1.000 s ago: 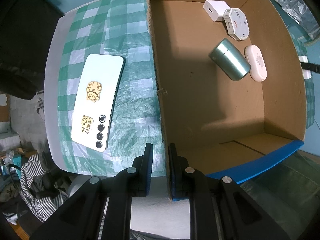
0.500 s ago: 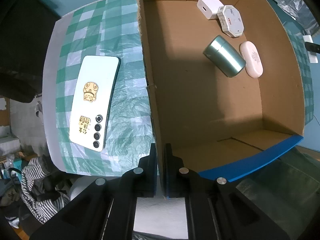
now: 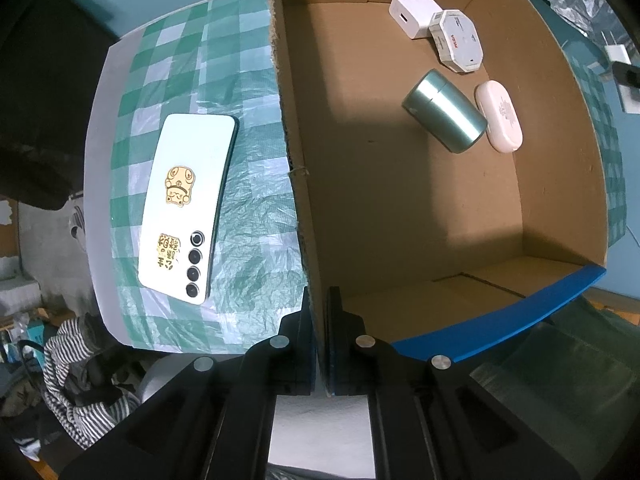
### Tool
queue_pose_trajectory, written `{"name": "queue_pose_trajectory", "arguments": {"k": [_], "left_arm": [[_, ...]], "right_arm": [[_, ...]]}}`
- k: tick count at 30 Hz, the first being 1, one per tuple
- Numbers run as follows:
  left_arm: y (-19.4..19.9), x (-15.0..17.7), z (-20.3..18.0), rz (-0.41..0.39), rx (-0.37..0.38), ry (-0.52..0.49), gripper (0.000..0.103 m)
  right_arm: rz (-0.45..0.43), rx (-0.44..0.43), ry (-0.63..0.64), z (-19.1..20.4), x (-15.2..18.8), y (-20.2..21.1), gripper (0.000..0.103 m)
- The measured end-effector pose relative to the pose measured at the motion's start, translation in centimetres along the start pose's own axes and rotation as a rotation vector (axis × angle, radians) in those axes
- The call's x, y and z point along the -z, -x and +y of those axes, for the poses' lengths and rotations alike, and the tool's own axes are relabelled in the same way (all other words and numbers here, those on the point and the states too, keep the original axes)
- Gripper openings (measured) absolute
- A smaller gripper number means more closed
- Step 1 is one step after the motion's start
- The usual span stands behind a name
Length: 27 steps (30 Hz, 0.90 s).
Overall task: Organize rigid objects
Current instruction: 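Lift the white square charger with the right gripper and carry it over the box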
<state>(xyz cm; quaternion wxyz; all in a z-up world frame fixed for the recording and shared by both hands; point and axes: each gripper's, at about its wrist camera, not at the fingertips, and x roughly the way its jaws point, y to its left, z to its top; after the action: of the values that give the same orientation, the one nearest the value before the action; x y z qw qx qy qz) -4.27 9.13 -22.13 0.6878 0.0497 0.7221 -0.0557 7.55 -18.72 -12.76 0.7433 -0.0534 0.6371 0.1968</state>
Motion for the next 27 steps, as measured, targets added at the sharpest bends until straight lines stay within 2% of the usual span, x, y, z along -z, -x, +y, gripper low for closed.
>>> {"name": "queue_pose_trajectory", "arguments": {"k": [7,15,27], "left_arm": [[0.0,0.0,-0.1,0.001,0.002,-0.003,0.004],[-0.2,-0.1,0.1,-0.003,0.008,-0.002,0.005],[-0.2,0.0,0.3,-0.007,0.017,0.007,0.005]], "right_arm": [[-0.012,-0.016,0.072,3.2,-1.7,0.1,0.052],[0.001,-0.021,0.144,6.5,-3.6,-1.6,0.052],[0.06,-0.007,0.188,8.3,-4.8,-5.3,0.052]]}}
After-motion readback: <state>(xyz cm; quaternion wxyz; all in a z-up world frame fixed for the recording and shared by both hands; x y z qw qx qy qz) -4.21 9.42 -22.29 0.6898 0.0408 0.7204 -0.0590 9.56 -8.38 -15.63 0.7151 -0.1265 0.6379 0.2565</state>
